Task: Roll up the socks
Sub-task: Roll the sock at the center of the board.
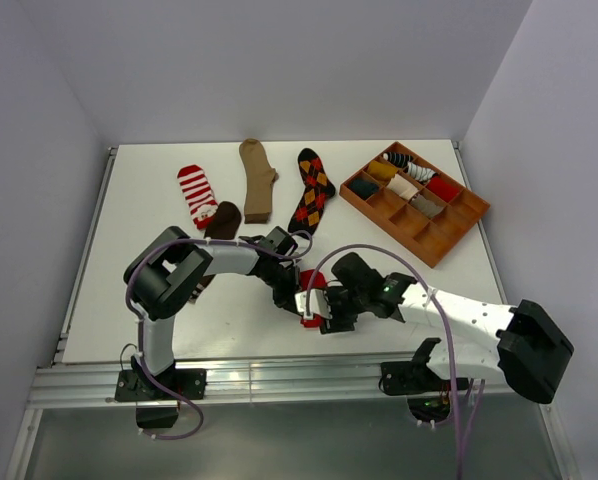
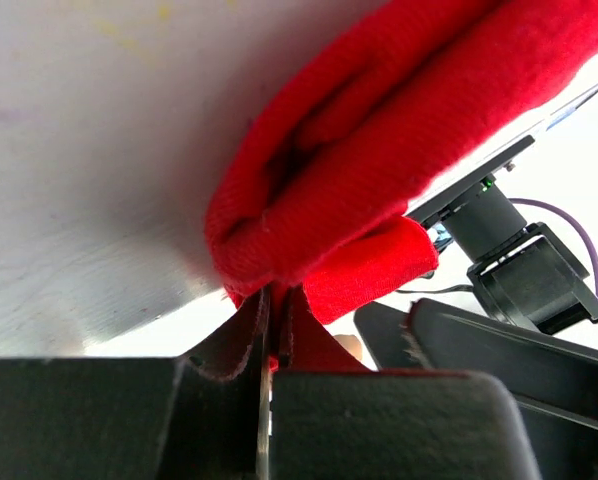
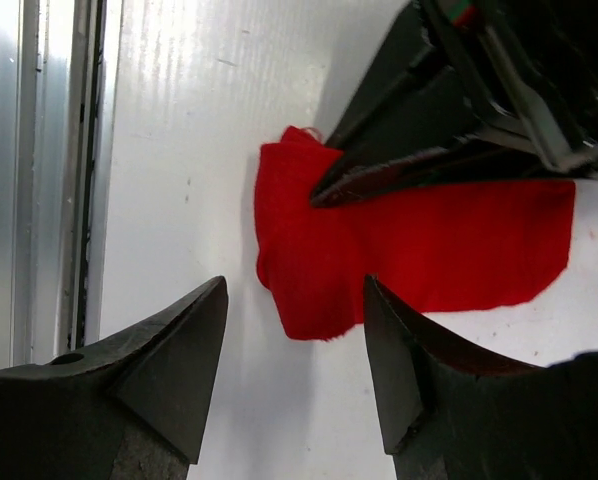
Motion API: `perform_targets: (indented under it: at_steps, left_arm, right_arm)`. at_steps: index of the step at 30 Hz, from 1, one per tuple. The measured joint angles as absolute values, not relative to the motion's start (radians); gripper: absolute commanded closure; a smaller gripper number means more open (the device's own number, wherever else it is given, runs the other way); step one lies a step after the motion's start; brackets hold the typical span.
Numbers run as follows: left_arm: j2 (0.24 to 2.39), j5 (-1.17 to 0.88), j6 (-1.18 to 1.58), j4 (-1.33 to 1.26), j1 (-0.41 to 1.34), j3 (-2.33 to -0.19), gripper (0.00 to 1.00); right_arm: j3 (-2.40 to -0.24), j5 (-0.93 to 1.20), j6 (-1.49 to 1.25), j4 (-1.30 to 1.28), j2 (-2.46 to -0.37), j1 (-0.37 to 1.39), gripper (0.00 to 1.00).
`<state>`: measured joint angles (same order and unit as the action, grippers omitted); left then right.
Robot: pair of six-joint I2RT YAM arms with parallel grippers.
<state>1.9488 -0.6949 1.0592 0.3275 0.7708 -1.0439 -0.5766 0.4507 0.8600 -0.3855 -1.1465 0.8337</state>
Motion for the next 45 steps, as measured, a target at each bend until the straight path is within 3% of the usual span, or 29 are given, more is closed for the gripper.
perform_targets:
  at_steps: [7,10,13,16,20,33,45]
  left_arm:
    - [1.957,-0.713,1.059,0.327,0.767,-1.044,1.00]
    - [1.957,-0.714,1.059,0.327,0.767,-1.044,1.00]
    - [1.957,-0.714,1.059,0.327,0.767,-1.044,0.99]
    - [1.957,-0.715,1.060,0.326,0.766,-1.044,0.95]
    - [1.951,-0.717,1.067,0.309,0.760,-1.032,0.87]
    - [1.849,-0.629,1.209,0.099,0.748,-0.920,0.84]
    - [1.736,-0.486,1.246,-0.003,0.748,-0.817,0.72]
  right_arm:
    - [-0.562,0.391,0.851,-0.356,-1.196,0.908,0.43]
    - [-0.562,0.360,0.844,-0.329,-1.236,0.921,0.50]
    - [-0.564,0.336,0.832,-0.302,-1.261,0.923,0.65]
    - [-0.569,0.325,0.815,-0.295,-1.274,0.924,0.74]
    - [-0.583,0.335,0.805,-0.309,-1.284,0.912,0.78]
    - [-0.810,0.654,0.904,-0.575,-1.520,0.625,0.76]
    - [-1.108,0.886,1.044,-0.993,-1.901,0.457,0.76]
